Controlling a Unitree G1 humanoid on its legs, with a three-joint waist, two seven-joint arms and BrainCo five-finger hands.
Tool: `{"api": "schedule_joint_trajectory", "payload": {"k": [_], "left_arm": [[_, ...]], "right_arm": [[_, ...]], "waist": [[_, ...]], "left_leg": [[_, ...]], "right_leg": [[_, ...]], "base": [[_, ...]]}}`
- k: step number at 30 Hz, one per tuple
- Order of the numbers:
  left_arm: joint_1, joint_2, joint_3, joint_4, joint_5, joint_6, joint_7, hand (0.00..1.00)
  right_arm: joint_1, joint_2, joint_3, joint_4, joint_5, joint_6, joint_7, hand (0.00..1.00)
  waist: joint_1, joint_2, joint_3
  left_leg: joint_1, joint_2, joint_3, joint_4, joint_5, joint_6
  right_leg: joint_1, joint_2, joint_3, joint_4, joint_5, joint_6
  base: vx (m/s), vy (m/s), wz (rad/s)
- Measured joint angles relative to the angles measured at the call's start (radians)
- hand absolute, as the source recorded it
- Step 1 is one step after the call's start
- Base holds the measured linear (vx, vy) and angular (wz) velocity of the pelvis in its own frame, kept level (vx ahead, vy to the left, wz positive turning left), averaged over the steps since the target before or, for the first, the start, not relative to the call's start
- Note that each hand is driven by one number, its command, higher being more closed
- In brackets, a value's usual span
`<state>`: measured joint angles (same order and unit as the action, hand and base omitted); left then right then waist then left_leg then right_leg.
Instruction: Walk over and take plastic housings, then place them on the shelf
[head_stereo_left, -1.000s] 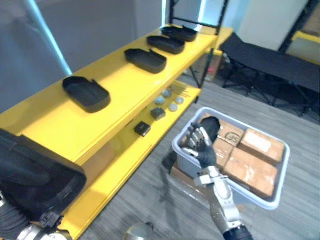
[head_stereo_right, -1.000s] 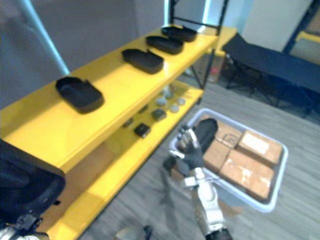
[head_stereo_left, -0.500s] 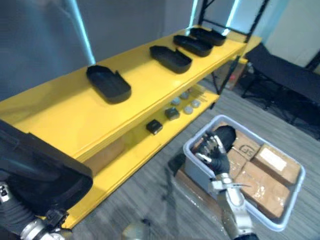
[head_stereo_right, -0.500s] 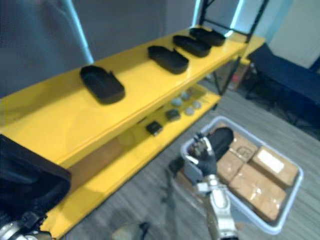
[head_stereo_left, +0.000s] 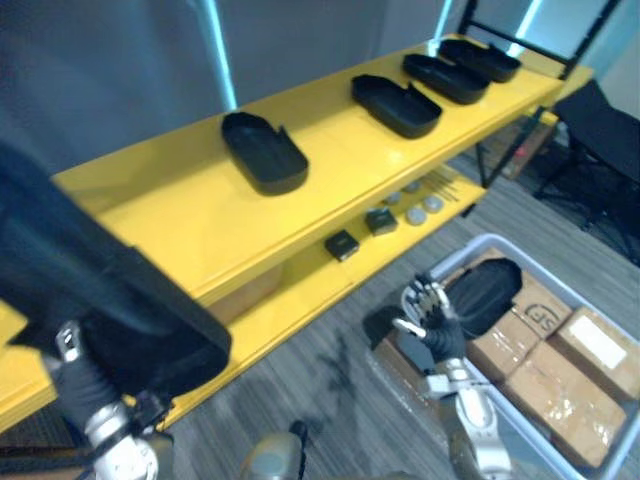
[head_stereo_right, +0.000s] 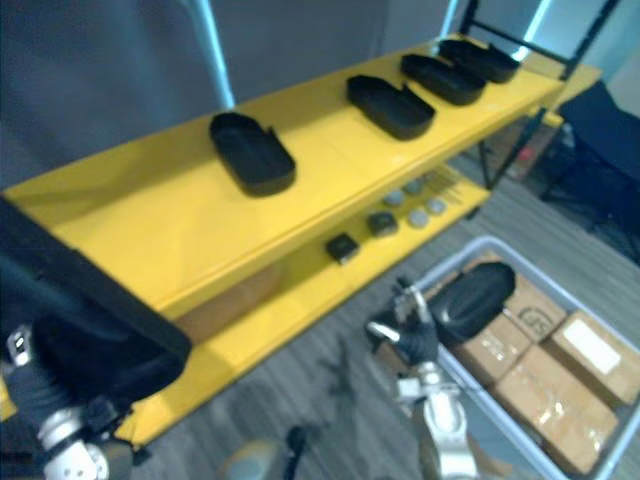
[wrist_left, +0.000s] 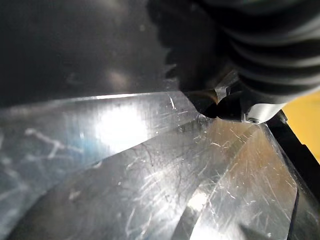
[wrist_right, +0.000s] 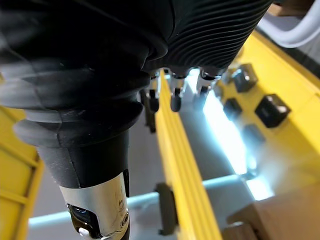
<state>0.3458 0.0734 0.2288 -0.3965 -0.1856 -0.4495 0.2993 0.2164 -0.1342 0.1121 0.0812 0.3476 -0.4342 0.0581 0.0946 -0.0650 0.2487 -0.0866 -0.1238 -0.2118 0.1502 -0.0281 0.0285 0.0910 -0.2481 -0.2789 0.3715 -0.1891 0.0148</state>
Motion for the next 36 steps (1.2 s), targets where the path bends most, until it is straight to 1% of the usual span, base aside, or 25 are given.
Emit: {"api": "schedule_joint_trajectory", "payload": {"k": [1, 2, 4, 5, 7, 11, 12, 16, 18, 20, 21, 22, 24, 25, 26, 27, 28, 29, 30, 31, 32, 33, 34, 35, 36], "left_arm": [[-0.028, -0.003, -0.012, 0.006, 0.009, -0.001, 0.001, 1.00], [-0.037, -0.004, -0.018, 0.006, 0.012, -0.001, 0.003, 1.00], [-0.043, -0.001, -0.012, 0.002, 0.047, -0.019, 0.021, 1.00], [-0.050, 0.000, -0.015, 0.002, 0.050, -0.029, 0.034, 1.00], [-0.085, 0.001, -0.014, 0.002, 0.053, -0.037, 0.057, 1.00], [-0.143, 0.018, -0.014, 0.003, 0.086, -0.046, 0.092, 1.00], [-0.155, 0.031, -0.014, 0.003, 0.088, -0.046, 0.100, 1.00], [-0.159, 0.037, -0.005, 0.004, 0.118, -0.048, 0.159, 1.00], [-0.158, 0.036, -0.005, 0.007, 0.128, -0.050, 0.181, 1.00], [-0.156, 0.033, 0.004, 0.016, 0.134, -0.052, 0.228, 1.00], [-0.154, 0.031, 0.012, 0.016, 0.149, -0.053, 0.239, 1.00], [-0.151, 0.024, 0.043, 0.015, 0.167, -0.061, 0.246, 1.00], [-0.147, 0.024, 0.087, 0.010, 0.197, -0.067, 0.248, 1.00], [-0.149, 0.027, 0.120, 0.007, 0.215, -0.066, 0.247, 1.00], [-0.149, 0.032, 0.125, 0.006, 0.221, -0.066, 0.247, 1.00], [-0.151, 0.038, 0.130, 0.006, 0.230, -0.066, 0.247, 1.00], [-0.150, 0.039, 0.132, 0.004, 0.240, -0.059, 0.247, 1.00], [-0.150, 0.042, 0.133, 0.001, 0.253, -0.052, 0.247, 1.00], [-0.148, 0.049, 0.139, -0.015, 0.280, -0.035, 0.248, 1.00], [-0.144, 0.070, 0.143, -0.024, 0.280, -0.029, 0.246, 1.00], [-0.147, 0.082, 0.145, -0.024, 0.277, -0.026, 0.244, 1.00], [-0.159, 0.089, 0.148, -0.024, 0.274, -0.016, 0.239, 1.00], [-0.171, 0.088, 0.148, -0.023, 0.268, -0.001, 0.229, 1.00], [-0.175, 0.086, 0.148, -0.022, 0.260, 0.004, 0.217, 1.00], [-0.179, 0.079, 0.148, -0.016, 0.232, 0.009, 0.190, 1.00]], "right_arm": [[-0.027, -0.004, -0.029, 0.001, 0.000, -0.016, 0.007, 0.00], [-0.049, -0.007, -0.045, 0.001, -0.001, -0.025, 0.007, 0.00], [-0.155, -0.036, -0.071, 0.001, -0.012, -0.057, 0.005, 0.00], [-0.190, -0.051, -0.071, 0.001, -0.024, -0.072, 0.002, 0.00], [-0.247, -0.068, -0.071, 0.001, -0.080, -0.092, -0.040, 0.00], [-0.258, -0.069, -0.076, 0.000, -0.089, -0.108, -0.085, 0.00], [-0.261, -0.069, -0.092, -0.006, -0.089, -0.109, -0.091, 0.00], [-0.261, -0.069, -0.126, -0.048, -0.088, -0.110, -0.102, 0.00], [-0.258, -0.067, -0.130, -0.050, -0.086, -0.110, -0.101, 0.00], [-0.244, -0.053, -0.130, -0.074, -0.069, -0.107, -0.087, 0.00], [-0.241, -0.049, -0.130, -0.079, -0.065, -0.107, -0.082, 0.00], [-0.237, -0.041, -0.131, -0.079, -0.064, -0.107, -0.079, 0.00], [-0.236, -0.032, -0.140, -0.080, -0.064, -0.107, -0.080, 0.00], [-0.236, -0.021, -0.159, -0.081, -0.058, -0.107, -0.083, 0.00], [-0.232, -0.015, -0.172, -0.081, -0.054, -0.107, -0.084, 0.00], [-0.231, -0.011, -0.194, -0.085, -0.046, -0.108, -0.094, 0.00], [-0.232, -0.003, -0.212, -0.087, -0.047, -0.108, -0.106, 0.00], [-0.232, 0.003, -0.221, -0.087, -0.047, -0.108, -0.107, 0.00], [-0.233, 0.009, -0.232, -0.087, -0.049, -0.108, -0.108, 0.00], [-0.230, 0.010, -0.247, -0.087, -0.050, -0.108, -0.103, 0.00], [-0.230, 0.009, -0.256, -0.089, -0.052, -0.107, -0.102, 0.00], [-0.230, 0.008, -0.283, -0.095, -0.067, -0.106, -0.102, 0.00], [-0.226, 0.005, -0.313, -0.111, -0.068, -0.102, -0.099, 0.00], [-0.226, 0.000, -0.327, -0.121, -0.067, -0.101, -0.096, 0.00], [-0.226, -0.021, -0.348, -0.137, -0.067, -0.099, -0.085, 0.00]], "waist": [[-0.001, -0.004, 0.008], [-0.001, 0.007, 0.024], [0.002, 0.052, 0.081], [0.003, 0.064, 0.091], [0.003, 0.072, 0.131], [-0.005, 0.056, 0.166], [-0.007, 0.058, 0.184], [-0.029, 0.060, 0.201], [-0.032, 0.059, 0.204], [-0.032, 0.059, 0.204], [-0.032, 0.059, 0.204], [-0.030, 0.058, 0.205], [-0.027, 0.057, 0.204], [-0.025, 0.047, 0.204], [-0.027, 0.040, 0.202], [-0.025, 0.035, 0.197], [-0.029, 0.028, 0.190], [-0.032, 0.023, 0.187], [-0.042, 0.019, 0.178], [-0.054, 0.018, 0.159], [-0.054, 0.018, 0.148], [-0.056, 0.021, 0.127], [-0.058, 0.027, 0.104], [-0.059, 0.033, 0.097], [-0.059, 0.048, 0.088]], "left_leg": [[-0.031, -0.012, 0.007, 0.030, 0.005, -0.001], [-0.040, -0.010, 0.018, 0.042, 0.005, -0.001], [-0.066, 0.012, 0.059, 0.054, 0.005, -0.001], [-0.088, 0.020, 0.066, 0.055, 0.005, -0.002], [-0.110, 0.033, 0.088, 0.054, 0.012, -0.013], [-0.128, 0.045, 0.098, 0.053, 0.018, -0.024], [-0.127, 0.049, 0.103, 0.058, 0.019, -0.025], [-0.152, 0.043, 0.114, 0.087, 0.014, -0.029], [-0.164, 0.041, 0.116, 0.126, -0.004, -0.034], [-0.173, 0.031, 0.115, 0.190, -0.042, -0.036], [-0.177, 0.029, 0.116, 0.208, -0.055, -0.037], [-0.181, 0.026, 0.113, 0.238, -0.077, -0.037], [-0.184, 0.021, 0.110, 0.275, -0.108, -0.036], [-0.174, 0.016, 0.125, 0.298, -0.127, -0.016], [-0.164, 0.015, 0.154, 0.308, -0.143, 0.010], [-0.144, 0.015, 0.163, 0.325, -0.172, -0.003], [-0.132, -0.011, 0.139, 0.351, -0.197, 0.004], [-0.117, -0.013, 0.129, 0.351, -0.203, 0.007], [-0.083, -0.019, 0.088, 0.336, -0.207, 0.009], [-0.053, -0.016, 0.043, 0.316, -0.205, 0.010], [-0.044, -0.015, 0.023, 0.307, -0.207, 0.012], [-0.025, -0.006, -0.021, 0.291, -0.208, 0.012], [-0.005, 0.003, -0.065, 0.269, -0.206, 0.010], [0.005, 0.010, -0.086, 0.264, -0.207, 0.008], [0.026, 0.034, -0.114, 0.257, -0.211, 0.001]], "right_leg": [[-0.007, -0.007, 0.005, -0.003, -0.005, 0.014], [-0.016, -0.006, 0.005, -0.003, -0.007, 0.016], [-0.046, 0.002, 0.011, -0.015, -0.009, 0.021], [-0.068, 0.006, 0.011, -0.020, -0.011, 0.030], [-0.092, 0.013, 0.013, -0.040, -0.016, 0.049], [-0.110, 0.020, 0.013, -0.051, -0.030, 0.068], [-0.111, 0.022, 0.013, -0.047, -0.032, 0.069], [-0.144, 0.006, 0.014, -0.002, -0.062, 0.072], [-0.155, -0.001, 0.017, 0.034, -0.083, 0.075], [-0.158, -0.019, 0.020, 0.097, -0.131, 0.082], [-0.158, -0.022, 0.019, 0.111, -0.144, 0.086], [-0.152, -0.029, 0.011, 0.134, -0.170, 0.089], [-0.130, -0.033, 0.001, 0.139, -0.190, 0.094], [-0.098, -0.045, -0.019, 0.126, -0.204, 0.111], [-0.078, -0.053, -0.028, 0.127, -0.201, 0.120], [-0.105, -0.070, -0.004, 0.274, -0.181, 0.114], [-0.175, -0.095, 0.046, 0.458, -0.119, 0.062], [-0.203, -0.101, 0.069, 0.527, -0.066, 0.044], [-0.246, -0.098, 0.100, 0.629, 0.069, 0.011], [-0.276, -0.078, 0.122, 0.677, 0.041, 0.006], [-0.287, -0.059, 0.129, 0.666, -0.005, 0.007], [-0.295, -0.005, 0.151, 0.566, -0.073, 0.007], [-0.299, 0.043, 0.168, 0.425, -0.105, 0.011], [-0.300, 0.066, 0.176, 0.358, -0.110, 0.013], [-0.306, 0.099, 0.187, 0.242, -0.106, 0.016]], "base": [[0.07, -0.096, 0.37], [0.02, -0.046, -0.10], [-0.07, -0.025, -0.47], [-0.12, -0.052, -0.47], [-0.10, -0.059, -0.34], [-0.11, -0.071, -0.16], [-0.09, -0.038, -0.14], [-0.09, -0.001, -0.07], [-0.06, 0.015, -0.01], [-0.06, 0.006, 0.07], [-0.06, -0.015, 0.13], [-0.03, -0.012, 0.17], [0.01, 0.002, 0.22], [0.10, 0.005, 0.28], [0.18, -0.026, 0.36], [0.21, 0.033, 0.46], [0.18, 0.035, 0.47], [0.21, 0.037, 0.63], [0.28, -0.042, 0.78], [0.30, -0.069, 0.83], [0.30, -0.100, 0.93], [0.31, -0.152, 0.99], [0.31, -0.172, 1.02], [0.31, -0.207, 1.02], [0.29, -0.207, 0.83]]}}
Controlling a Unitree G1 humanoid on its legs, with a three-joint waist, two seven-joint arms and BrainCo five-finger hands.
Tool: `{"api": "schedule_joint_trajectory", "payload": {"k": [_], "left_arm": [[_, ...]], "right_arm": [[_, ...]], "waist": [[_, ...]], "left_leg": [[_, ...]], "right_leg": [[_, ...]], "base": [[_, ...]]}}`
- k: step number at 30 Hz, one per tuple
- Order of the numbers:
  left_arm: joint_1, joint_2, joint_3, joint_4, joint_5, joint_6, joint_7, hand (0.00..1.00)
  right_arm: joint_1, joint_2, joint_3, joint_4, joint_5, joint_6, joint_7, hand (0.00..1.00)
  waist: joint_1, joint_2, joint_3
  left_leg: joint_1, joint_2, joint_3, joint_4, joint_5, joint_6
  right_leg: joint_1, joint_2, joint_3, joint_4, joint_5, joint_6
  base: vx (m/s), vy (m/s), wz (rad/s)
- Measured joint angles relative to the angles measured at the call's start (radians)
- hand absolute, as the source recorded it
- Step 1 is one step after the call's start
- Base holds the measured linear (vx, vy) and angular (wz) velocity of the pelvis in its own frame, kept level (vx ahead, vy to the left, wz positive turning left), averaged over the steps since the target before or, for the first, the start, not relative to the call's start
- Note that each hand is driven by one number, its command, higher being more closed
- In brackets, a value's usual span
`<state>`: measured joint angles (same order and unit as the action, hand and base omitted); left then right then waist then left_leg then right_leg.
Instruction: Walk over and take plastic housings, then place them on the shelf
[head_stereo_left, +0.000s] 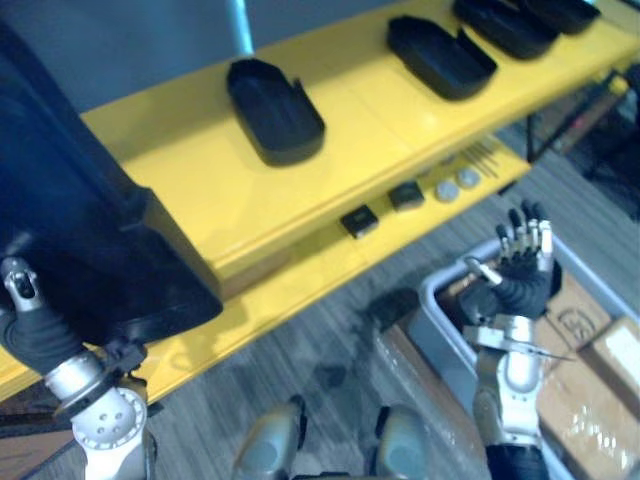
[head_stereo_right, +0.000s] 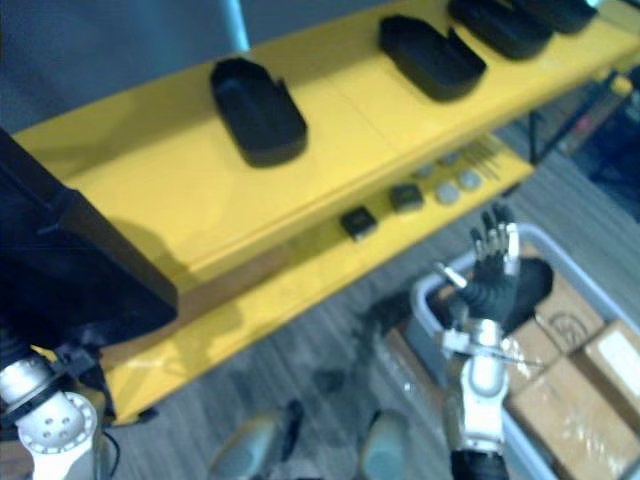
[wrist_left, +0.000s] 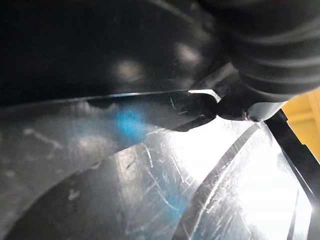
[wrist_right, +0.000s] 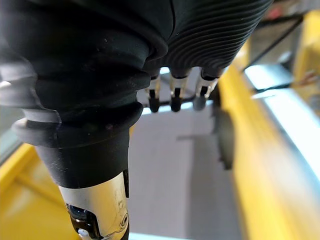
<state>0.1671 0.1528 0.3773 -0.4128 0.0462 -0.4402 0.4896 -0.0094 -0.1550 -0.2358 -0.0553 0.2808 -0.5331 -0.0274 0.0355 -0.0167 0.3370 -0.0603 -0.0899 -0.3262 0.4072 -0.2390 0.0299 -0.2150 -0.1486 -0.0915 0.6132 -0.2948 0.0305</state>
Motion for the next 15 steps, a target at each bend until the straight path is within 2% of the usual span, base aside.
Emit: {"api": "schedule_joint_trajectory", "payload": {"k": [1, 2, 3, 4, 6, 8, 10, 12, 14, 15], "left_arm": [[0.007, -0.007, 0.001, 0.000, -0.008, 0.006, -0.013, 1.00], [0.016, -0.007, 0.001, 0.000, -0.010, 0.009, -0.020, 1.00], [0.022, 0.005, 0.001, -0.005, -0.010, 0.014, -0.032, 1.00], [0.018, -0.006, -0.007, -0.004, -0.007, 0.013, -0.040, 1.00], [0.037, -0.030, -0.035, -0.005, -0.008, 0.024, -0.058, 1.00], [0.050, -0.047, -0.036, -0.004, -0.008, 0.050, -0.065, 1.00], [0.059, -0.060, -0.038, 0.002, -0.005, 0.066, -0.061, 1.00], [0.062, -0.065, -0.038, 0.011, -0.005, 0.073, -0.059, 1.00], [0.045, -0.064, -0.053, 0.021, 0.005, 0.077, -0.046, 1.00], [0.036, -0.064, -0.060, 0.028, 0.005, 0.082, -0.043, 1.00]], "right_arm": [[0.001, -0.019, -0.002, -0.013, 0.001, 0.002, 0.006, 0.00], [0.003, -0.032, 0.001, -0.028, 0.001, 0.003, 0.008, 0.00], [0.004, -0.036, 0.005, -0.053, 0.002, 0.005, 0.010, 0.00], [-0.003, -0.050, 0.004, -0.064, 0.002, 0.006, 0.004, 0.00], [-0.023, -0.072, 0.006, -0.069, 0.002, 0.021, 0.001, 0.00], [-0.049, -0.079, 0.016, -0.080, 0.031, 0.036, 0.010, 0.00], [-0.054, -0.079, 0.024, -0.082, 0.064, 0.037, 0.030, 0.00], [-0.042, -0.079, 0.023, -0.083, 0.070, 0.036, 0.034, 0.00], [-0.029, -0.079, 0.021, -0.083, 0.062, 0.028, 0.027, 0.00], [-0.027, -0.079, 0.020, -0.083, 0.057, 0.027, 0.025, 0.00]], "waist": [[0.001, 0.008, -0.014], [0.001, 0.006, -0.030], [0.001, -0.026, -0.057], [0.000, -0.022, -0.070], [0.023, 0.005, -0.097], [0.036, 0.013, -0.102], [0.033, 0.026, -0.109], [0.018, 0.045, -0.121], [0.000, 0.051, -0.126], [0.001, 0.050, -0.129]], "left_leg": [[0.006, 0.016, -0.005, 0.005, -0.006, -0.010], [0.005, 0.027, -0.004, 0.016, -0.016, -0.026], [0.002, 0.026, 0.007, 0.030, -0.050, -0.062], [-0.001, 0.042, 0.005, 0.042, -0.095, -0.077], [0.001, 0.111, 0.006, 0.030, -0.099, -0.096], [0.046, 0.137, 0.012, -0.051, -0.067, -0.127], [0.072, 0.148, 0.030, -0.099, -0.038, -0.131], [0.084, 0.155, 0.067, -0.124, -0.021, -0.120], [0.082, 0.149, 0.131, -0.152, 0.020, -0.113], [0.082, 0.144, 0.142, -0.167, 0.034, -0.109]], "right_leg": [[-0.004, 0.018, 0.014, -0.090, 0.025, -0.003], [0.002, 0.022, 0.025, -0.192, 0.080, -0.008], [0.013, 0.019, 0.057, -0.285, 0.225, -0.005], [0.020, 0.020, 0.040, -0.276, 0.251, 0.078], [0.040, 0.068, -0.010, -0.288, 0.234, 0.046], [0.049, 0.080, -0.018, -0.283, 0.220, 0.022], [0.077, 0.080, -0.031, -0.307, 0.219, 0.019], [0.113, 0.073, -0.057, -0.339, 0.221, 0.019], [0.148, 0.041, -0.108, -0.368, 0.226, 0.027], [0.151, 0.031, -0.122, -0.372, 0.227, 0.029]], "base": [[0.28, -0.195, 0.88], [0.35, -0.250, 0.92], [0.28, -0.241, 1.03], [0.26, -0.249, 0.89], [0.22, -0.249, 0.46], [0.16, -0.235, 0.11], [0.08, -0.137, 0.11], [0.07, -0.071, 0.38], [0.02, -0.010, 0.65], [-0.02, 0.007, 0.75]]}}
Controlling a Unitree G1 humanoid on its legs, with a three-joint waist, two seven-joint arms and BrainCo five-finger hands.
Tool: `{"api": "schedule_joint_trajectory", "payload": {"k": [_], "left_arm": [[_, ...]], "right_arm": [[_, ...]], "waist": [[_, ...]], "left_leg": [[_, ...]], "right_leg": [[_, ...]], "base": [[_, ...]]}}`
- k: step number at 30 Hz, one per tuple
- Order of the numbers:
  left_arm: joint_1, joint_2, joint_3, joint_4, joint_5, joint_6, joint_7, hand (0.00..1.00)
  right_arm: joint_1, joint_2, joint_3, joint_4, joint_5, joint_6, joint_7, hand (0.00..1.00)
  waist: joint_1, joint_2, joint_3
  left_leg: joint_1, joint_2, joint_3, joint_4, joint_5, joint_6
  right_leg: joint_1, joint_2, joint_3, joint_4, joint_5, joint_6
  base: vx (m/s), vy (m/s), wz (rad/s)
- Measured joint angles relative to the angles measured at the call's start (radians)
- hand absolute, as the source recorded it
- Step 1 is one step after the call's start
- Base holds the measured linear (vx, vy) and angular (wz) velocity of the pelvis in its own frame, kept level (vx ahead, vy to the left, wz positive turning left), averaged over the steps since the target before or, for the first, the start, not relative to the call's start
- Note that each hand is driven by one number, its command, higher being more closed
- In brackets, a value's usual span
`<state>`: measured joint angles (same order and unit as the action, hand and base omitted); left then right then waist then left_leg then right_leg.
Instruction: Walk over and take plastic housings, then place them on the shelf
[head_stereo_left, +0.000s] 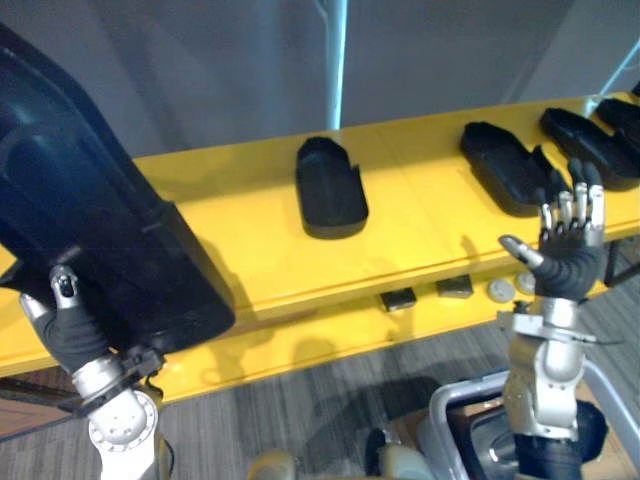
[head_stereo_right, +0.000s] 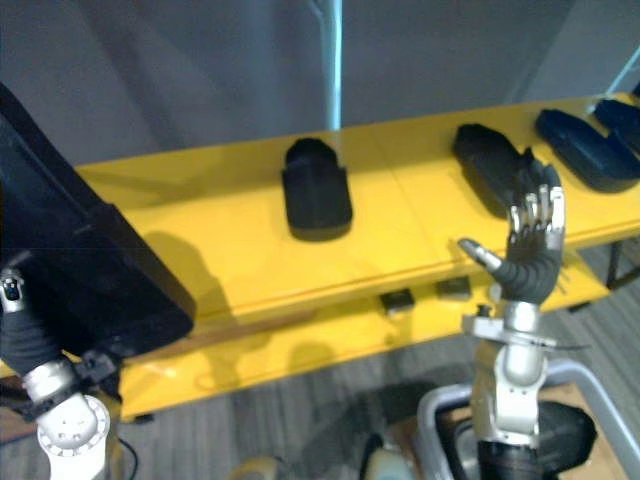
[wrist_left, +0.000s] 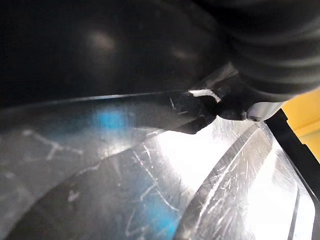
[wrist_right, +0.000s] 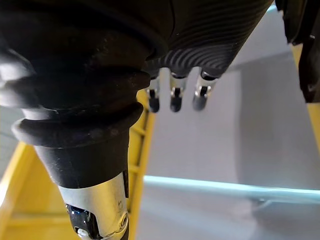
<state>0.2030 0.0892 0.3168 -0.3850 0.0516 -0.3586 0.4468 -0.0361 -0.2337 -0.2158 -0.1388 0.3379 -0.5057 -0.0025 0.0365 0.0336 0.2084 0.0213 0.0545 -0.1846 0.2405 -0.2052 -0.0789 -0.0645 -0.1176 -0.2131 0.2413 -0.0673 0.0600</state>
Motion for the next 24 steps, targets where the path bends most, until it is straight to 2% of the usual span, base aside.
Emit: {"api": "schedule_joint_trajectory", "payload": {"k": [4, 8, 11, 12, 15, 17, 18, 20, 24], "left_arm": [[-0.016, 0.003, -0.014, 0.040, 0.007, 0.078, 0.008, 1.00], [0.017, 0.025, 0.017, 0.044, 0.007, 0.140, -0.026, 1.00], [0.009, 0.087, 0.033, 0.088, 0.007, 0.221, -0.075, 1.00], [-0.001, 0.117, 0.034, 0.132, 0.007, 0.258, -0.086, 1.00], [-0.054, 0.179, 0.038, 0.279, -0.010, 0.326, -0.098, 1.00], [-0.122, 0.230, 0.063, 0.389, -0.016, 0.388, -0.098, 1.00], [-0.131, 0.237, 0.067, 0.400, -0.017, 0.393, -0.098, 1.00], [-0.188, 0.313, 0.080, 0.480, -0.052, 0.433, -0.098, 1.00], [-0.276, 0.403, 0.102, 0.595, -0.104, 0.493, -0.099, 1.00]], "right_arm": [[0.007, 0.005, 0.001, -0.008, -0.050, 0.000, -0.023, 0.00], [0.043, 0.020, -0.001, -0.012, -0.084, 0.004, -0.043, 0.00], [0.089, 0.028, -0.028, -0.012, -0.121, 0.018, -0.042, 0.00], [0.106, 0.027, -0.045, -0.013, -0.120, 0.035, -0.042, 0.00], [0.142, 0.020, -0.088, -0.012, -0.117, 0.058, -0.040, 0.00], [0.195, 0.003, -0.138, -0.009, -0.117, 0.090, -0.045, 0.00], [0.201, 0.002, -0.144, -0.008, -0.116, 0.091, -0.048, 0.00], [0.246, 0.000, -0.178, -0.004, -0.105, 0.091, -0.070, 0.00], [0.299, -0.002, -0.196, 0.043, -0.097, 0.093, -0.115, 0.00]], "waist": [[0.007, -0.001, -0.003], [0.008, -0.010, -0.008], [-0.003, -0.009, -0.010], [-0.008, -0.006, -0.014], [-0.033, 0.005, -0.022], [-0.067, 0.014, -0.025], [-0.071, 0.015, -0.025], [-0.106, 0.020, -0.027], [-0.143, 0.035, -0.020]], "left_leg": [[0.033, -0.022, -0.002, -0.111, 0.077, 0.011], [0.037, -0.033, 0.002, -0.130, 0.090, 0.019], [0.035, -0.032, 0.042, -0.134, 0.085, 0.032], [0.035, -0.027, 0.077, -0.138, 0.086, 0.033], [0.037, -0.027, 0.136, -0.145, 0.091, 0.027], [0.044, -0.028, 0.189, -0.148, 0.092, 0.027], [0.046, -0.028, 0.196, -0.149, 0.092, 0.027], [0.049, -0.027, 0.238, -0.161, 0.091, 0.027], [0.048, -0.022, 0.301, -0.164, 0.087, 0.027]], "right_leg": [[0.035, -0.039, -0.067, -0.024, 0.008, 0.012], [0.057, -0.047, -0.085, -0.041, 0.008, 0.011], [0.055, -0.049, -0.072, -0.051, 0.019, 0.016], [0.043, -0.049, -0.054, -0.048, 0.023, 0.017], [0.009, -0.048, -0.003, -0.040, 0.033, 0.021], [-0.020, -0.043, 0.051, -0.035, 0.042, 0.025], [-0.023, -0.042, 0.057, -0.034, 0.042, 0.026], [-0.054, -0.036, 0.095, -0.022, 0.044, 0.029], [-0.093, -0.023, 0.155, -0.017, 0.050, 0.025]], "base": [[-0.04, 0.008, 0.58], [-0.06, 0.018, 0.18], [-0.06, 0.038, -0.13], [-0.03, 0.035, -0.32], [-0.01, 0.055, -0.48], [0.02, 0.056, -0.60], [0.03, 0.042, -0.49], [0.02, 0.031, -0.45], [0.00, 0.021, -0.47]]}}
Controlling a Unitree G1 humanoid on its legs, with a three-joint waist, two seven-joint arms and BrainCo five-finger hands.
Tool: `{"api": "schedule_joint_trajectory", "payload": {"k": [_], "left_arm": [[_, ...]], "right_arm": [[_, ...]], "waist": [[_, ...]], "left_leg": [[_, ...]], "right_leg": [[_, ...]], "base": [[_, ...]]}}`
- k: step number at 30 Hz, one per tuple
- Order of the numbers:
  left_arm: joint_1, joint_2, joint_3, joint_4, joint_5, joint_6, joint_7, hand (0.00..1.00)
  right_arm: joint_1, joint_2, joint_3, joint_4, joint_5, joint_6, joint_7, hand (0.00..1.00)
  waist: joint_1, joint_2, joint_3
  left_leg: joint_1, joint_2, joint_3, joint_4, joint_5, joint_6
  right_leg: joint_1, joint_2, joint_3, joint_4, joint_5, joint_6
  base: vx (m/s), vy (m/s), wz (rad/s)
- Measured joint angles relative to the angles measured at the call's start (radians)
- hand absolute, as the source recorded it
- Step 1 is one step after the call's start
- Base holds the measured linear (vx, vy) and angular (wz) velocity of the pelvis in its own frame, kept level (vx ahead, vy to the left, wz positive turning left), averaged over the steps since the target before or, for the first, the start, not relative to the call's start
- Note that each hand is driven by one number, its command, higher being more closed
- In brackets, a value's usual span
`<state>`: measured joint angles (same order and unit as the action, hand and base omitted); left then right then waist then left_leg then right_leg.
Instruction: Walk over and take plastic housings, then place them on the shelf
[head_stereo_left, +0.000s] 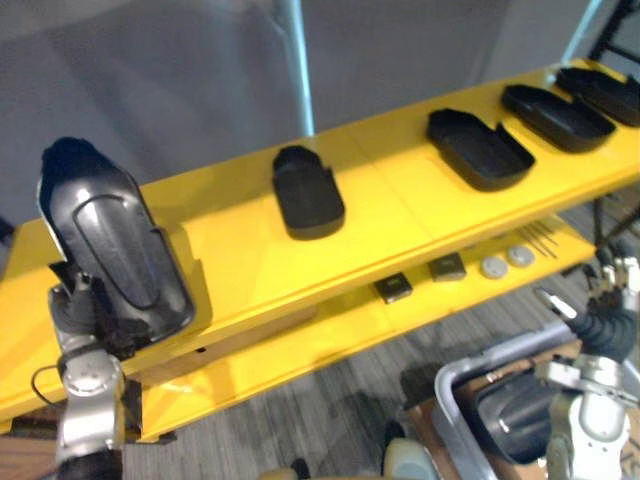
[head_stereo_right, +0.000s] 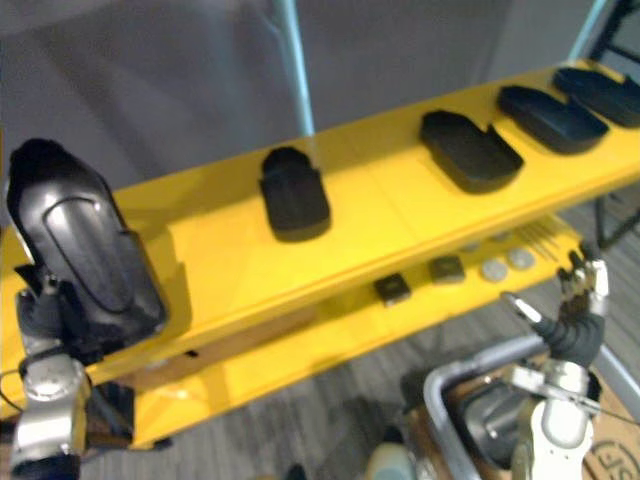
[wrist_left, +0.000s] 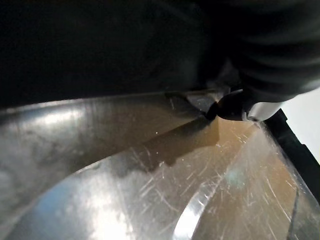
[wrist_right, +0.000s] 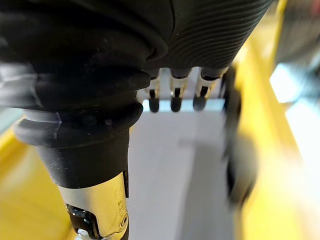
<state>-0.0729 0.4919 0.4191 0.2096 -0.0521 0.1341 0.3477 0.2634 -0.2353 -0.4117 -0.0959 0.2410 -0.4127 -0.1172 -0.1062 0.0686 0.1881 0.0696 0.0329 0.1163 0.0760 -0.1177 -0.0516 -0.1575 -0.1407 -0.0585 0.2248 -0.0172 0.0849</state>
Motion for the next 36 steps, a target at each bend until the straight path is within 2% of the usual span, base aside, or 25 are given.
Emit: {"api": "schedule_joint_trajectory", "payload": {"k": [2, 4, 9, 12, 17, 21, 26, 29, 33, 34, 36], "left_arm": [[-0.036, 0.054, 0.000, 0.048, -0.029, 0.044, -0.012, 1.00], [-0.052, 0.085, -0.001, 0.080, -0.032, 0.067, -0.029, 1.00], [-0.118, 0.107, -0.001, 0.190, -0.029, 0.157, -0.090, 1.00], [-0.170, 0.145, -0.005, 0.238, -0.023, 0.214, -0.097, 1.00], [-0.291, 0.219, -0.054, 0.265, -0.019, 0.276, -0.099, 1.00], [-0.359, 0.229, -0.087, 0.266, -0.022, 0.299, -0.095, 1.00], [-0.458, 0.258, -0.117, 0.257, -0.018, 0.324, -0.092, 1.00], [-0.498, 0.259, -0.119, 0.254, -0.018, 0.334, -0.090, 1.00], [-0.536, 0.259, -0.117, 0.252, -0.017, 0.372, -0.086, 1.00], [-0.536, 0.259, -0.118, 0.253, -0.016, 0.379, -0.087, 0.00], [-0.537, 0.259, -0.117, 0.253, -0.008, 0.397, -0.087, 0.00]], "right_arm": [[0.050, 0.001, 0.004, 0.040, -0.004, 0.023, -0.020, 0.00], [0.085, 0.001, 0.011, 0.078, -0.008, 0.044, -0.038, 0.00], [0.141, 0.002, 0.046, 0.188, -0.020, 0.072, -0.083, 0.00], [0.144, 0.006, 0.081, 0.225, -0.019, 0.095, -0.109, 0.00], [0.141, 0.029, 0.095, 0.316, 0.010, 0.133, -0.174, 0.00], [0.139, 0.046, 0.106, 0.333, 0.057, 0.140, -0.194, 0.00], [0.122, 0.061, 0.121, 0.344, 0.076, 0.149, -0.212, 0.00], [0.117, 0.072, 0.121, 0.344, 0.082, 0.150, -0.212, 0.00], [0.116, 0.078, 0.121, 0.346, 0.082, 0.150, -0.211, 0.00], [0.116, 0.078, 0.122, 0.346, 0.082, 0.150, -0.210, 0.00], [0.116, 0.078, 0.123, 0.346, 0.081, 0.150, -0.210, 0.00]], "waist": [[-0.018, 0.006, 0.003], [-0.019, 0.009, 0.005], [-0.020, 0.029, 0.023], [-0.020, 0.024, 0.059], [-0.018, -0.006, 0.110], [-0.014, -0.023, 0.150], [-0.005, -0.022, 0.193], [0.001, -0.029, 0.216], [0.012, -0.032, 0.240], [0.013, -0.033, 0.241], [0.013, -0.034, 0.241]], "left_leg": [[0.000, 0.004, 0.020, 0.000, -0.003, -0.002], [0.001, 0.012, 0.046, 0.004, -0.009, -0.005], [-0.001, 0.032, 0.095, 0.036, -0.045, -0.011], [-0.013, 0.039, 0.120, 0.067, -0.069, -0.013], [-0.105, 0.064, 0.154, 0.174, -0.108, -0.022], [-0.131, 0.089, 0.173, 0.247, -0.139, -0.032], [-0.184, 0.131, 0.202, 0.348, -0.199, -0.023], [-0.196, 0.138, 0.208, 0.373, -0.209, -0.020], [-0.213, 0.157, 0.219, 0.415, -0.237, -0.017], [-0.212, 0.158, 0.219, 0.417, -0.238, -0.016], [-0.211, 0.159, 0.218, 0.420, -0.240, -0.015]], "right_leg": [[-0.014, 0.007, 0.016, 0.005, 0.001, 0.000], [-0.022, 0.014, 0.033, 0.009, 0.003, 0.001], [-0.027, 0.030, 0.055, 0.014, 0.002, -0.001], [-0.039, 0.039, 0.077, 0.016, 0.004, -0.002], [-0.085, 0.050, 0.089, 0.007, 0.026, 0.003], [-0.088, 0.061, 0.090, 0.006, 0.027, 0.001], [-0.114, 0.090, 0.112, 0.017, 0.027, 0.001], [-0.130, 0.093, 0.118, 0.033, 0.027, 0.001], [-0.142, 0.107, 0.129, 0.052, 0.026, 0.001], [-0.142, 0.107, 0.128, 0.057, 0.023, 0.002], [-0.142, 0.107, 0.127, 0.063, 0.019, 0.002]], "base": [[0.00, 0.008, -0.26], [0.01, 0.009, -0.24], [0.00, 0.000, -0.19], [0.00, 0.013, -0.24], [0.01, 0.016, -0.05], [0.04, 0.027, -0.05], [-0.01, 0.030, -0.17], [-0.03, 0.022, -0.10], [-0.05, 0.020, -0.10], [0.00, 0.000, 0.00], [0.00, 0.000, 0.00]]}}
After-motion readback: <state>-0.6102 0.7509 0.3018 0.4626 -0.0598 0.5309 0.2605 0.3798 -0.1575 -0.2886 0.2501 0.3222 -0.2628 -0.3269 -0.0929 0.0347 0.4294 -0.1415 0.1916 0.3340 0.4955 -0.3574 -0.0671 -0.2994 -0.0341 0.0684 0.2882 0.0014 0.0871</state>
